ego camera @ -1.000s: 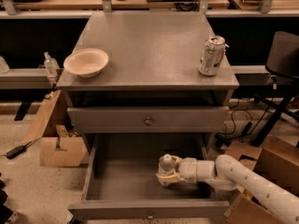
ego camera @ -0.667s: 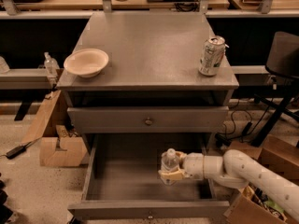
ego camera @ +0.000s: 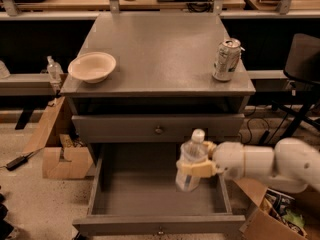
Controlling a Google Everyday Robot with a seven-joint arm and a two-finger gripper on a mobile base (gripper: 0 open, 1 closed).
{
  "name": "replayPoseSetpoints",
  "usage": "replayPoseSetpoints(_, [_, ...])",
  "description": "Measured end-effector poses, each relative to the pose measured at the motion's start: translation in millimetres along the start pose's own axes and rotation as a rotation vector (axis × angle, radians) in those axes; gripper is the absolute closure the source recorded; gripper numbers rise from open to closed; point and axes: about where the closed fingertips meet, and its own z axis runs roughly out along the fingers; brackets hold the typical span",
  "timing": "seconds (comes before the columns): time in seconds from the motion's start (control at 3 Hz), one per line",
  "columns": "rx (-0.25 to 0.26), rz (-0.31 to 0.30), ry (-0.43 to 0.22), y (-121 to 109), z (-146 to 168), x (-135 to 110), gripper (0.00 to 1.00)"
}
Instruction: Pick blue plastic bottle from middle drawer and place on counter
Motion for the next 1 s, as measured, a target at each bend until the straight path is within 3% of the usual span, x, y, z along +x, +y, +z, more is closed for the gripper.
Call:
replayPoseSetpoints(0.33, [0.107,-0.130,0.004,1,-20,-177,1.00])
replayPoseSetpoints(0.67, [0.193,-0.245,0.009,-3,-10,-284,1.00])
replayPoseSetpoints(1.0, [0.371,-0.345,0.047,-27,0,-387,1.00])
